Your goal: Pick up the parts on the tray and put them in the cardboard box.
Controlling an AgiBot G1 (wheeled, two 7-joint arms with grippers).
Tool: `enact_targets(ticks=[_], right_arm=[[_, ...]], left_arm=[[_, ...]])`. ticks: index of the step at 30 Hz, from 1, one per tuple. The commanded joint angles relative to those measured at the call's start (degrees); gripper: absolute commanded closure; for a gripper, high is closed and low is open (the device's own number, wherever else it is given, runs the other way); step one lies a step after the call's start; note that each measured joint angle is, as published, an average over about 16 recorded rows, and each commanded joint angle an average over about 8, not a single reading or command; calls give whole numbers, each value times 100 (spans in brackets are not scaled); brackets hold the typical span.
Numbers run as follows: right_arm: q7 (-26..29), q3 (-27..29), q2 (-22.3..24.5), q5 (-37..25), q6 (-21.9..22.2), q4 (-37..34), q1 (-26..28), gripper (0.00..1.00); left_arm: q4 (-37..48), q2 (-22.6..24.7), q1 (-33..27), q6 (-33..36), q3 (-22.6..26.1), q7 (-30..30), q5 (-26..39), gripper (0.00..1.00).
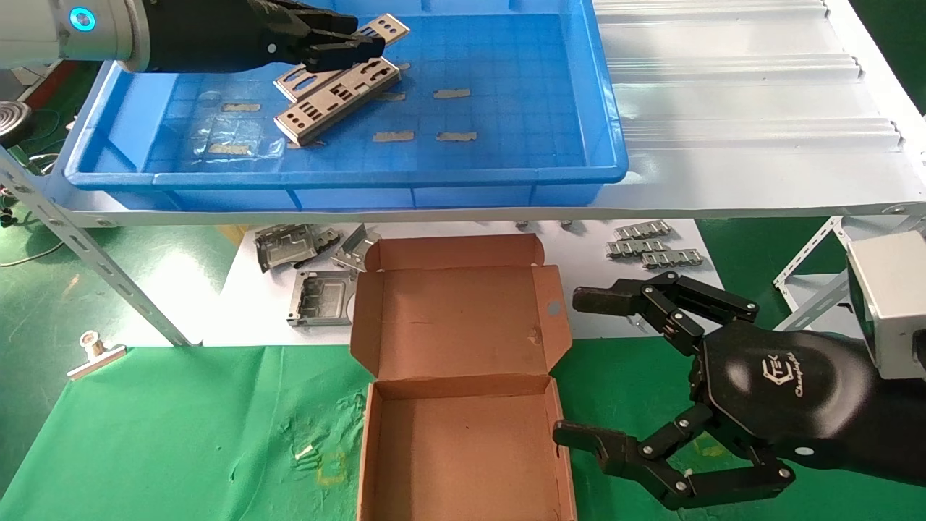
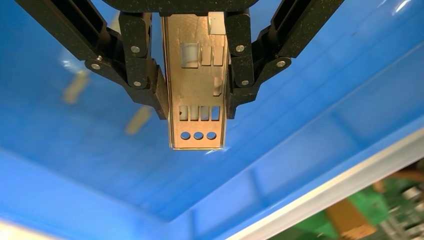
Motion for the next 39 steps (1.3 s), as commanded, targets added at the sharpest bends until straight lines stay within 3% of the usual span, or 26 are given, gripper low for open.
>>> enact_targets(ticks=[1, 8, 14, 23, 33, 36, 39], right_arm=[[0, 0, 0, 0, 0, 0, 0, 0], [0, 0, 0, 0, 0, 0, 0, 0], [0, 0, 0, 0, 0, 0, 0, 0], [0, 0, 0, 0, 0, 0, 0, 0], [0, 0, 0, 0, 0, 0, 0, 0], [0, 0, 0, 0, 0, 0, 0, 0], [0, 0, 0, 0, 0, 0, 0, 0]], left_arm=[[-26, -20, -50, 111, -20, 5, -28, 100], [-256, -313, 67, 2009, -122, 434, -246, 100], [-851, -441, 582, 2496, -9, 568, -534, 100], [-3375, -1118, 2234, 2281, 892, 158, -1494, 100], [-4284, -953, 4016, 603, 1126, 1195, -1165, 100], [-4219, -827, 4174, 307, 1142, 1316, -1080, 82], [-4060, -680, 4211, 151, 1162, 1425, -1019, 45]])
